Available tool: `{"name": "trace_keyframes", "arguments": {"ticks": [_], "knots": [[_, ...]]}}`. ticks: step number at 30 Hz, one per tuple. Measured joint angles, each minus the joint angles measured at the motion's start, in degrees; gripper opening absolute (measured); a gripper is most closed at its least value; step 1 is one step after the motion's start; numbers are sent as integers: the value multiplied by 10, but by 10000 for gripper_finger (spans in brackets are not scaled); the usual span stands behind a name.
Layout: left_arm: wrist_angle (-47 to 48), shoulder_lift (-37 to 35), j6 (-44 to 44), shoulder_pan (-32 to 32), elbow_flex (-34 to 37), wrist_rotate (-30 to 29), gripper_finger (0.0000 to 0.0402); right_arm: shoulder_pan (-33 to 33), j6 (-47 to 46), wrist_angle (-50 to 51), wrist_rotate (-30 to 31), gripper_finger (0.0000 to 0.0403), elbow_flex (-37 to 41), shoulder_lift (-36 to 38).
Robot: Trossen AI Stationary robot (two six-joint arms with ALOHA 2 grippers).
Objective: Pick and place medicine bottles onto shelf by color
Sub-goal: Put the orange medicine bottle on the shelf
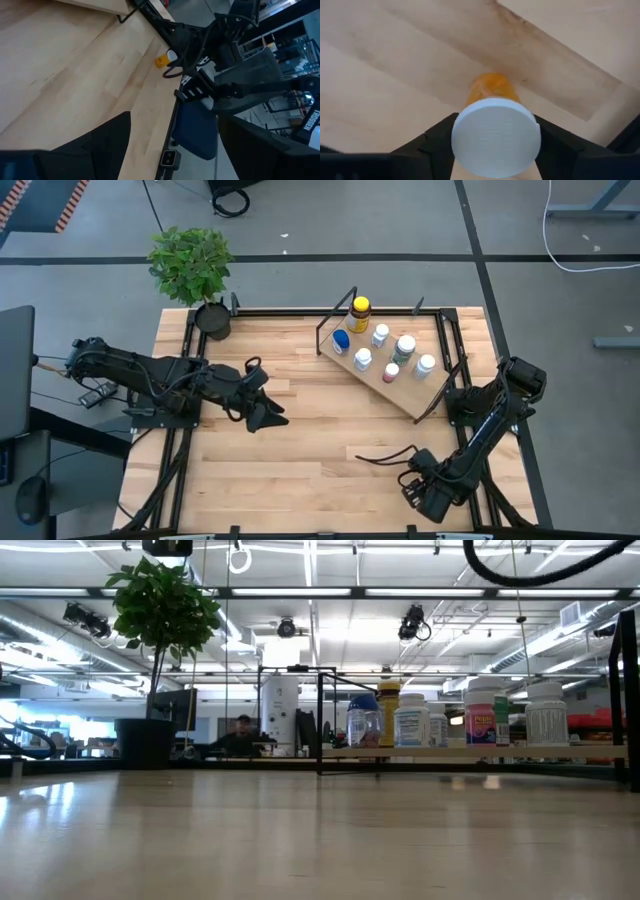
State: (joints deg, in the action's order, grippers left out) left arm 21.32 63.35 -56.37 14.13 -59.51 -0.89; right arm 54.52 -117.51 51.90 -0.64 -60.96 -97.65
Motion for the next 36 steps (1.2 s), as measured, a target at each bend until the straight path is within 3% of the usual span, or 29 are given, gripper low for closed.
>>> {"name": "trace_keyframes", "arguments": {"ticks": [10, 22, 31, 36], "knots": [[0, 0, 2, 0, 0, 0, 302, -42, 119, 38, -4, 209, -69, 0], [-1, 0, 61, -9, 0, 0, 302, -232, 416, 227, -3, 209, -226, 0], [2, 0, 100, -8, 0, 3, 302, -367, 616, 329, 26, 209, -239, 0], [24, 0, 106, -8, 0, 49, 302, -408, 686, 351, 39, 209, -239, 0]]}}
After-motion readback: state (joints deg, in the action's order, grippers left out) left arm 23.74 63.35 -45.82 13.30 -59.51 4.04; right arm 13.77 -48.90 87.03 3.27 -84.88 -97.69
